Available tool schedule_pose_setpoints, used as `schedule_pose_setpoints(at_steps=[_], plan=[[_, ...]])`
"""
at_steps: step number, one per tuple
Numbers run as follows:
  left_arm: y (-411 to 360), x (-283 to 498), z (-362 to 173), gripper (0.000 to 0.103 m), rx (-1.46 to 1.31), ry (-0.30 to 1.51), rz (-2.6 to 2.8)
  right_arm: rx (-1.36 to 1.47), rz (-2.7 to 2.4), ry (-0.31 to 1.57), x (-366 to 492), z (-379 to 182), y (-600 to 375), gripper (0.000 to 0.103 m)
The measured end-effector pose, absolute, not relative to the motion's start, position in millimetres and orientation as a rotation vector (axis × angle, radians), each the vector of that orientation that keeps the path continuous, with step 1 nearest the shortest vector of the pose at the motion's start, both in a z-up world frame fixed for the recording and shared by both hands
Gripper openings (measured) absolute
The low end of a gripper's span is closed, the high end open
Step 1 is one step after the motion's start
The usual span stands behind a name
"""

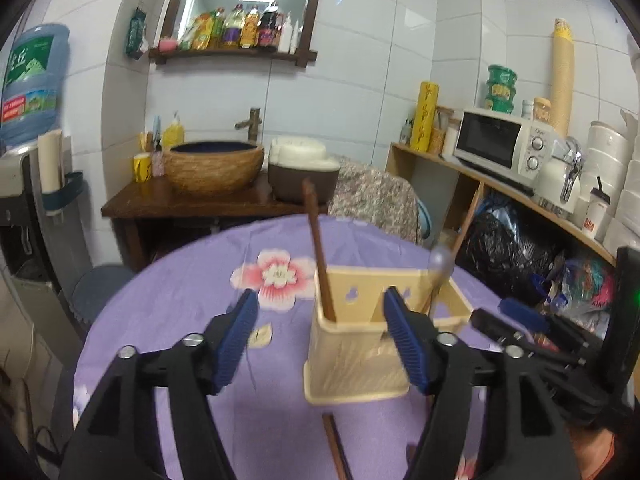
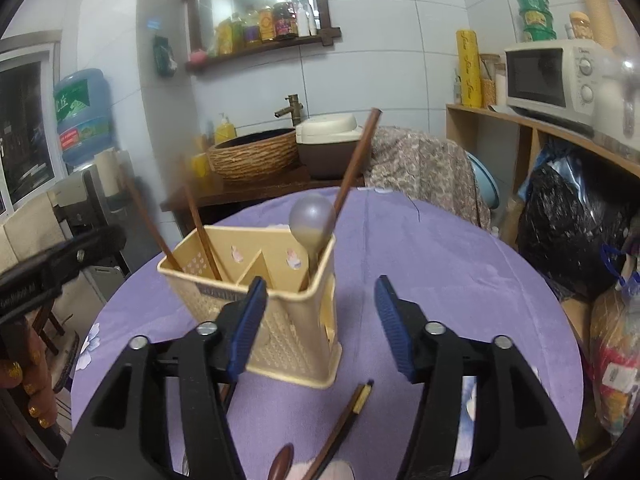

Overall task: Organize utensils
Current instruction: 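Move both tools back down to the remaining utensils on the cloth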

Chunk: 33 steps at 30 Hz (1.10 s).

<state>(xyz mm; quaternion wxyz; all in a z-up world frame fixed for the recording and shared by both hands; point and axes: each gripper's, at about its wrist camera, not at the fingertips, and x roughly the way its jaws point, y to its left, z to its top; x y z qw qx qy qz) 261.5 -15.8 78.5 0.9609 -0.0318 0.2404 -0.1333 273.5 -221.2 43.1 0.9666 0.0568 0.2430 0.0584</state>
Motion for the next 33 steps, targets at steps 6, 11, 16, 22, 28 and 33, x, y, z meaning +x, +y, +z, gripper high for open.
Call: schedule_pose_setpoints(at_steps=[6, 11, 16, 22, 28, 33], plan=[[0, 225, 35, 0.073, -0.090, 0.630, -0.272, 0.086, 0.099, 0.541, 235, 27, -223, 0.075], [-6, 191, 1, 0.073, -0.045, 0.704, -0.282, 0.029, 0.061, 0.613, 210, 3, -220, 0.077], [-23, 154, -31, 0.073, 0.031, 0.755, -0.302, 0.005, 0.028, 0.686, 186, -27, -220, 0.077], [-41, 122, -50, 0.073, 0.137, 0.781, -0.338, -0.010, 0.007, 0.749, 169, -52, -222, 0.083], [-54, 115, -66, 0.066, 0.194, 0.815, -0.332, 0.030, 0.001, 0.766, 162, -59, -231, 0.083], [-54, 108, -77, 0.065, 0.180, 0.860, -0.327, 0.035, -0.001, 0.767, 160, -58, -232, 0.084]])
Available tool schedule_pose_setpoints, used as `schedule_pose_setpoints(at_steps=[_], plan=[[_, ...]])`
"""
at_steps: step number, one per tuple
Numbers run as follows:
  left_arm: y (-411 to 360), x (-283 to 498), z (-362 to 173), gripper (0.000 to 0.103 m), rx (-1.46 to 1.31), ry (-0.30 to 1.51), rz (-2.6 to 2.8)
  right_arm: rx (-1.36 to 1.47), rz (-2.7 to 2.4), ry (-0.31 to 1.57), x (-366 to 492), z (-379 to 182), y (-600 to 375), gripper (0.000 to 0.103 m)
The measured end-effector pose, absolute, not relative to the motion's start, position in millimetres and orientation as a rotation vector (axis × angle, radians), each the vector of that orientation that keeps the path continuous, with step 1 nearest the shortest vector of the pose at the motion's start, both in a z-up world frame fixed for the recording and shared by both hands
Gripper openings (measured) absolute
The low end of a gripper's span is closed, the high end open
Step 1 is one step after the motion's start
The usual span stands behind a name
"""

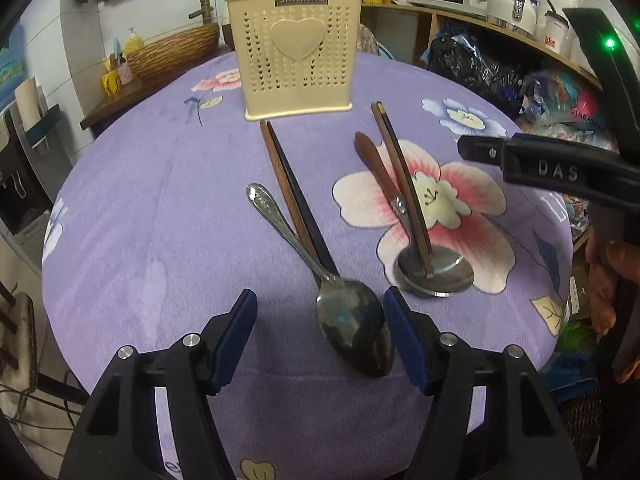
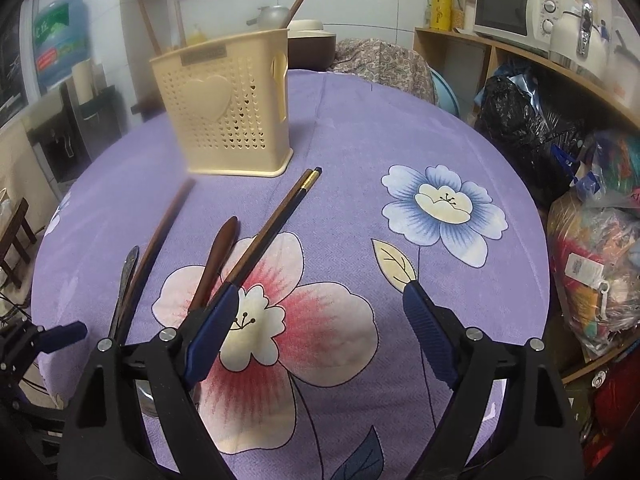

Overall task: Organize utensils
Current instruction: 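Move both tools back down to the remaining utensils on the cloth, then close the left tool on the silver spoon while the right tool grasps the wooden-handled spoon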

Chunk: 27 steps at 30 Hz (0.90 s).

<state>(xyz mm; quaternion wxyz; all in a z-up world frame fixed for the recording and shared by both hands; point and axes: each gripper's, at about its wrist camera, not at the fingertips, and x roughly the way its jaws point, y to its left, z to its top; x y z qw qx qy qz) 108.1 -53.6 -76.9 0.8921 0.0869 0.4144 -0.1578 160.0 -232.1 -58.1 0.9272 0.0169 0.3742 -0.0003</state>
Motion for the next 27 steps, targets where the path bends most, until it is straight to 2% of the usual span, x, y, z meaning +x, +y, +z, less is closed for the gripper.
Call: schedule_pose_setpoints(at_steps=[7, 20, 21, 27], plan=[[-35, 106, -78, 0.060, 0.131, 0.864, -0.312, 0.027, 0.010, 0.778, 160, -58, -226, 0.084], [21, 118, -73, 0.061, 0.013, 0.890, -0.265, 0.018, 0.098, 0.787, 174, -56, -201, 0.083], [25, 119, -72, 0.061, 0.006, 0.893, -0.267, 0.017, 0.114, 0.787, 176, -56, -197, 0.082], [42, 121, -71, 0.061, 0.004, 0.917, -0.289, 0.024, 0.242, 0.832, 194, -61, -165, 0.058]])
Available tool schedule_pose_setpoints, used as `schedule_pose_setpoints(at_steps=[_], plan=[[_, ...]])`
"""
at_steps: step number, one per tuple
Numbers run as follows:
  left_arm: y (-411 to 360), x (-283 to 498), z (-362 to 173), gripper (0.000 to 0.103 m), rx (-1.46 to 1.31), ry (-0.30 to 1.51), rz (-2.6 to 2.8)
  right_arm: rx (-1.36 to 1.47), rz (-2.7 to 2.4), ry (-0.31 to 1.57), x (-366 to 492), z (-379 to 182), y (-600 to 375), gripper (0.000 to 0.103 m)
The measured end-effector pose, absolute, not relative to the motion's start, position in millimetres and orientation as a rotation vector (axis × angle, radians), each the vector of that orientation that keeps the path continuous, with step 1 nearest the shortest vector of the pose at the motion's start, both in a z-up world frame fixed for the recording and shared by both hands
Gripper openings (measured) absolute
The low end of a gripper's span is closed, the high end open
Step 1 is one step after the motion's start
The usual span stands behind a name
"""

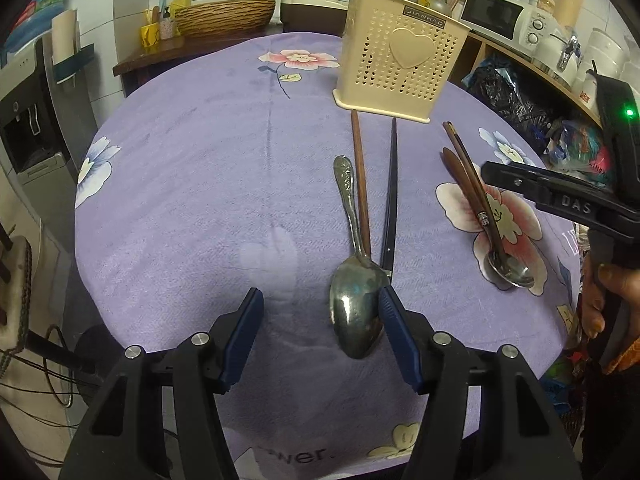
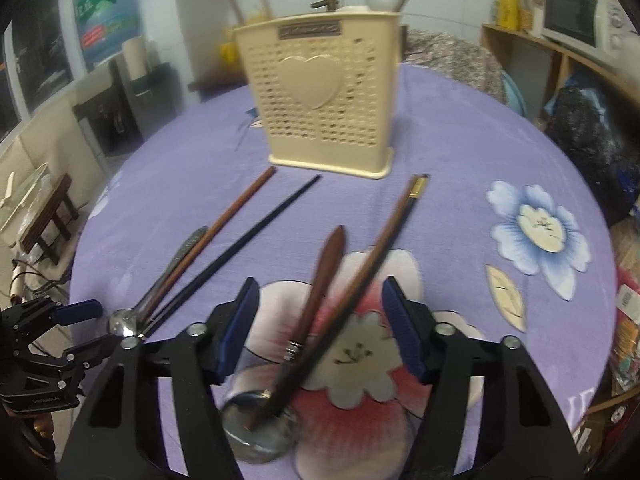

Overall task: Organize utensils
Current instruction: 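Close the left tool on the silver spoon while the right tool grasps the wooden-handled spoon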

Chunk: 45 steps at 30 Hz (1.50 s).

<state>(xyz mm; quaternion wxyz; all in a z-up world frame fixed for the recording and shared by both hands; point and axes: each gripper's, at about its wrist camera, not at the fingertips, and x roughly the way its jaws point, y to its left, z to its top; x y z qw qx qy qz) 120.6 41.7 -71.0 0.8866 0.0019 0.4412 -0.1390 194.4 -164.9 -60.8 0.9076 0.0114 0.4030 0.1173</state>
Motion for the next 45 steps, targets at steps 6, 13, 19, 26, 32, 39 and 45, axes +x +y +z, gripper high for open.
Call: schedule_pose_setpoints(at_steps=[6, 13, 19, 26, 32, 39, 45], plan=[[58, 122, -64, 0.061, -0.005, 0.911, -0.259, 0.067, 0.240, 0.921, 221, -79, -155, 0.043], [59, 150, -61, 0.047, -0.030, 0.900, -0.271, 0.020, 0.179, 0.943, 236, -86, -142, 0.038], [35, 176, -63, 0.043, -0.033, 0.933, -0.348, -0.005, 0.185, 0.945, 230, -86, -139, 0.021], [21, 179, -69, 0.038, 0.059, 0.941, -0.334, -0.025, 0.210, 0.950, 211, -86, -149, 0.017], [19, 190, -68, 0.038, 0.098, 0.958, -0.329, 0.002, 0.210, 0.959, 209, -86, -156, 0.017], [6, 218, -66, 0.037, 0.152, 0.987, -0.353, 0.011, 0.186, 0.956, 217, -85, -152, 0.017], [-10, 221, -66, 0.037, 0.257, 0.960, -0.329, 0.002, 0.180, 0.951, 218, -85, -147, 0.017]])
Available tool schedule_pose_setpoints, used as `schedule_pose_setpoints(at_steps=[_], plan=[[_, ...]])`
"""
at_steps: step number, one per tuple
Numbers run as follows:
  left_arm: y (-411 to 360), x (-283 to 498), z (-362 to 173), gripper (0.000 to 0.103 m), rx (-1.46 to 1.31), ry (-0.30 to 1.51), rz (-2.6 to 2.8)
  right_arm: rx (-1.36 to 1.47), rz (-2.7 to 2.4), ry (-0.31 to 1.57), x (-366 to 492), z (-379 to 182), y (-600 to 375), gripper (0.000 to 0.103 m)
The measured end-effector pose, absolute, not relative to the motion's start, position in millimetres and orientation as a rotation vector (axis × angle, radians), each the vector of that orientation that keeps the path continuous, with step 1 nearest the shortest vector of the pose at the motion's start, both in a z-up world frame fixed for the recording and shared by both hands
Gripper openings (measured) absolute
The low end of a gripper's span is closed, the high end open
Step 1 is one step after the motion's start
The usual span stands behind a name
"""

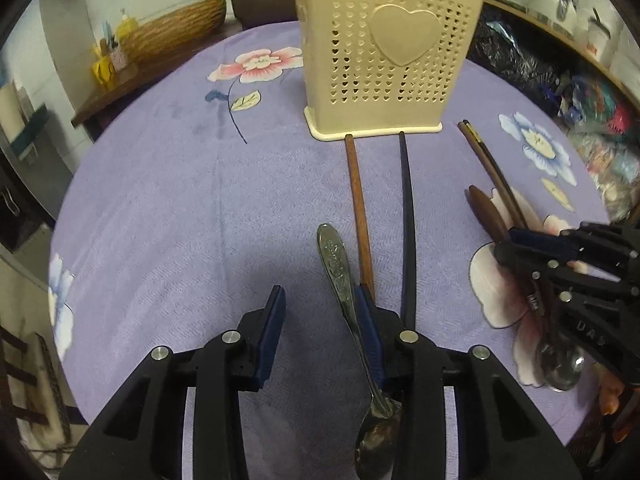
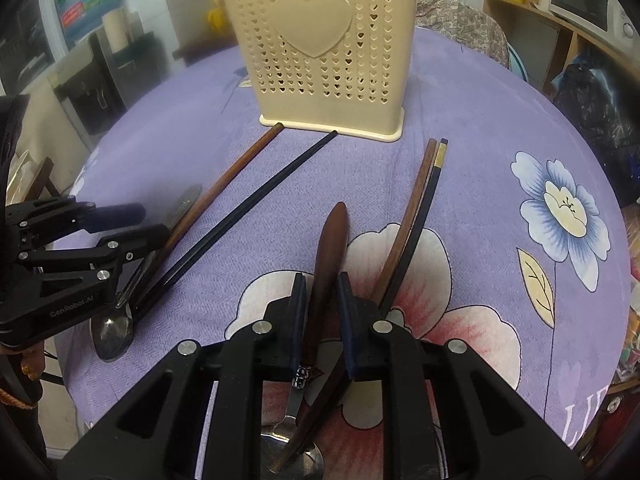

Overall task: Organize utensils
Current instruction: 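Close the left tool on the silver spoon while the right tool grasps the wooden-handled spoon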

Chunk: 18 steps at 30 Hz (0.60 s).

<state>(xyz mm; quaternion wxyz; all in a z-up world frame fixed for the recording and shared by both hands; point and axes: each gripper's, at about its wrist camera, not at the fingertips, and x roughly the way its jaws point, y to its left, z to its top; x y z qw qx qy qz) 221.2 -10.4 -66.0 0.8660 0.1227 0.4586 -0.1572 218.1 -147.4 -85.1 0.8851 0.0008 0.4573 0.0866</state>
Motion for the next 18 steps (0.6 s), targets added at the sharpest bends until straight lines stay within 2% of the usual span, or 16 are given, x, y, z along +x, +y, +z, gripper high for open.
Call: schedule_pose_setpoints(at_steps=[7, 12, 18], plan=[[10, 223, -65, 0.039, 0.256, 0.971, -0.328, -0.012, 0.199, 0.958, 213, -85, -155, 0.017], [38, 231, -64, 0.039, 0.118, 1.015, -0.334, 0.033, 0.195, 0.965, 214, -85, -160, 0.018], [34, 231, -66, 0.039, 0.045, 0.997, -0.299, 0.029, 0.188, 0.969, 219, -84, -152, 0.028]])
